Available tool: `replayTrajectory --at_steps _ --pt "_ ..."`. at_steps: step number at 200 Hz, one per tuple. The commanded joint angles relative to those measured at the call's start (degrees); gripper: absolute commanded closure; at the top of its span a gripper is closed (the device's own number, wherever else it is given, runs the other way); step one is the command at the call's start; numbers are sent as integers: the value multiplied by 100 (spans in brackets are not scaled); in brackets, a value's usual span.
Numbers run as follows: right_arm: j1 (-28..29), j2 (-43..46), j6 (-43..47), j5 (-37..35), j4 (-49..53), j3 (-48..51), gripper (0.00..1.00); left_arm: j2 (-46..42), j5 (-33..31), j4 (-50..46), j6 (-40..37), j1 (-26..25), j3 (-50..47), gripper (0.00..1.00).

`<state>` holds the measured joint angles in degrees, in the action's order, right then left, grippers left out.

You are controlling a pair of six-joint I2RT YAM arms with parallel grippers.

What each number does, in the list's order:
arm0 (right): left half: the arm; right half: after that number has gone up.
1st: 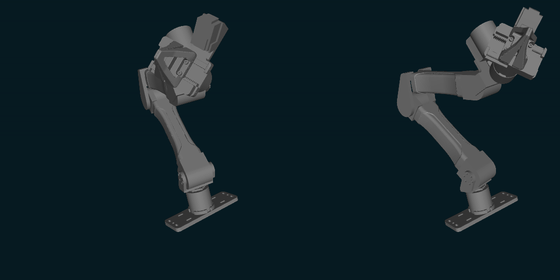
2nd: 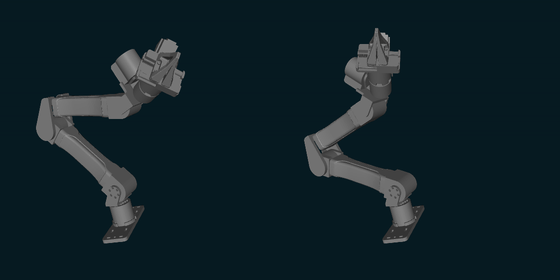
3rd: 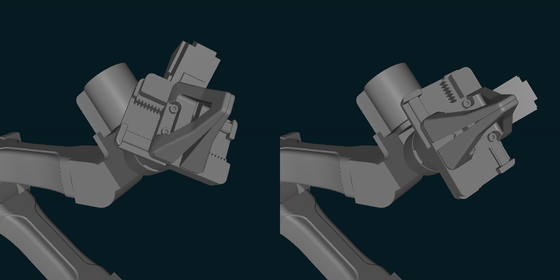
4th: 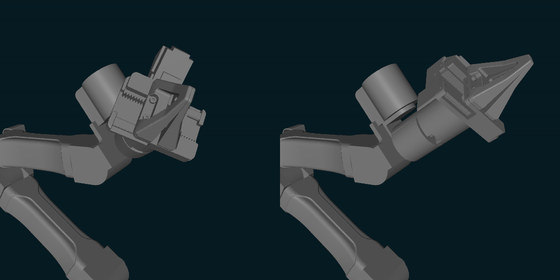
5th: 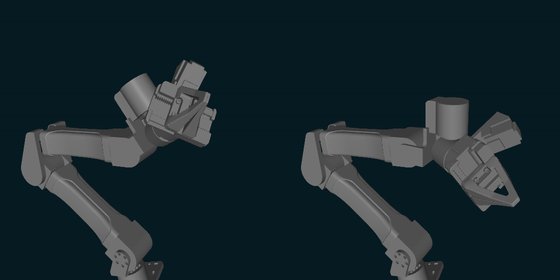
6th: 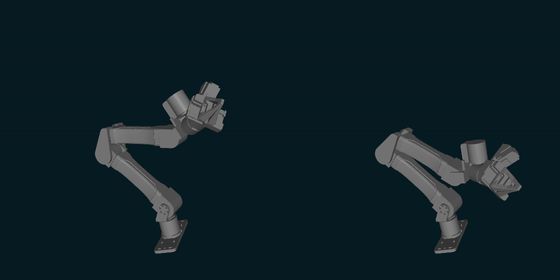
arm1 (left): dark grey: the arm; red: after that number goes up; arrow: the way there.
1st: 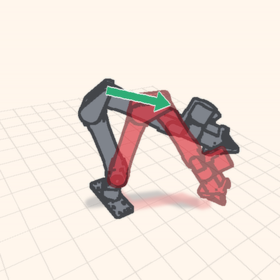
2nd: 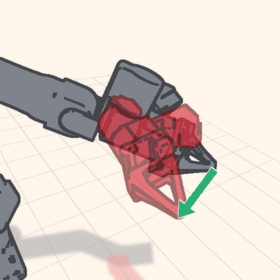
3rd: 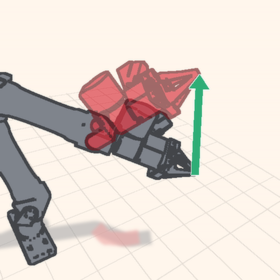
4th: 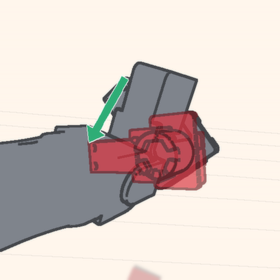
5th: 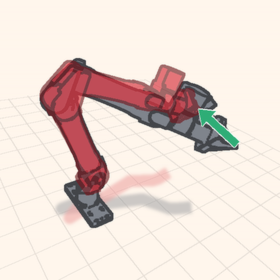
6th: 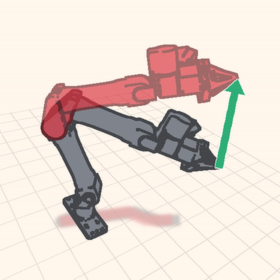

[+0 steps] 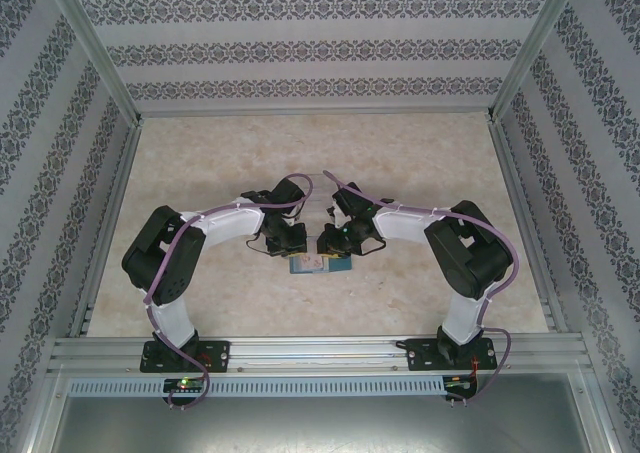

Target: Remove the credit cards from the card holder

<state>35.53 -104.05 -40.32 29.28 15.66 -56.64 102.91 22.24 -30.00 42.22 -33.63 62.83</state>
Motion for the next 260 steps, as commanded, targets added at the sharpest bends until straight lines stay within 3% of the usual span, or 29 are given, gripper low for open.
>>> replayTrajectory --at_steps 1,128,166,260 --pt "48 -67 70 -284 266 -79 80 124 -106 -253 -109 37 1 89" --pt "-92 271 17 -151 157 127 88 -60 -457 -610 -209 35 159 87" --pt "-98 451 -20 123 -120 196 85 -204 -465 -662 -199 37 231 81" --pt "59 250 -83 588 -395 12 74 -30 -364 -610 -224 40 195 85"
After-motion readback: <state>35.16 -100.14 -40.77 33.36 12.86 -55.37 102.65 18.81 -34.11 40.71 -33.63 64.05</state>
